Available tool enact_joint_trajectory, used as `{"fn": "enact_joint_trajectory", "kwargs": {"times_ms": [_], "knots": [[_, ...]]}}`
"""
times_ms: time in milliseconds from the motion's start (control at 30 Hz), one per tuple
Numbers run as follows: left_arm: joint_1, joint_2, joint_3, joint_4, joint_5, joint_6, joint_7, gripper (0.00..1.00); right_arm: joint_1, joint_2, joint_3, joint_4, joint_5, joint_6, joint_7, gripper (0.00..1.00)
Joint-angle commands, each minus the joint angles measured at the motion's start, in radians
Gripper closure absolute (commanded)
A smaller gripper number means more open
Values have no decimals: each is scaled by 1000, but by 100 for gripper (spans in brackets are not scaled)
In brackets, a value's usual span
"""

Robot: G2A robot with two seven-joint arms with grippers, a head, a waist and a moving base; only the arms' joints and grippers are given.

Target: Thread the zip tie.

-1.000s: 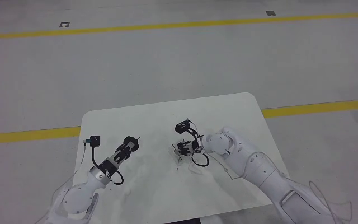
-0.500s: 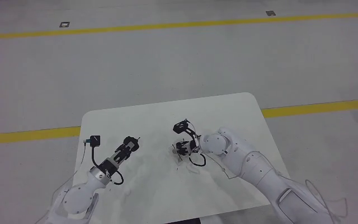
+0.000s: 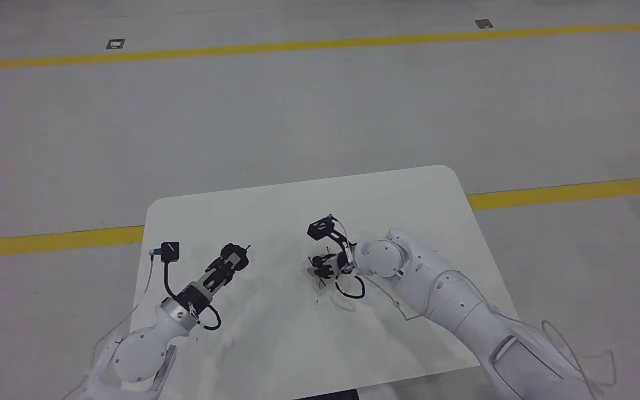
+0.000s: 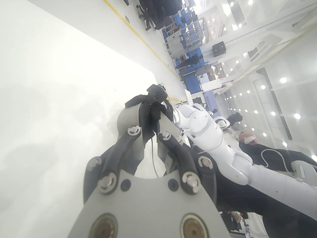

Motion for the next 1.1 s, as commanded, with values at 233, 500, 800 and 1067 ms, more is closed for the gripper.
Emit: {"fn": "enact_joint_trajectory", "kwargs": {"times_ms": [233,500,800,1067], "knots": [[0,0,0,0,0,0,0,100,6,-11,-5,23,0,2,-6,81],[0,0,0,0,0,0,0,100,4,-16,-2,32,0,-1,-6,89],[0,0,0,0,0,0,0,100,0,-22,1,42,0,-1,-2,99],[0,0,0,0,0,0,0,100,-7,-19,19,33,-3,-7,-5,100]]}}
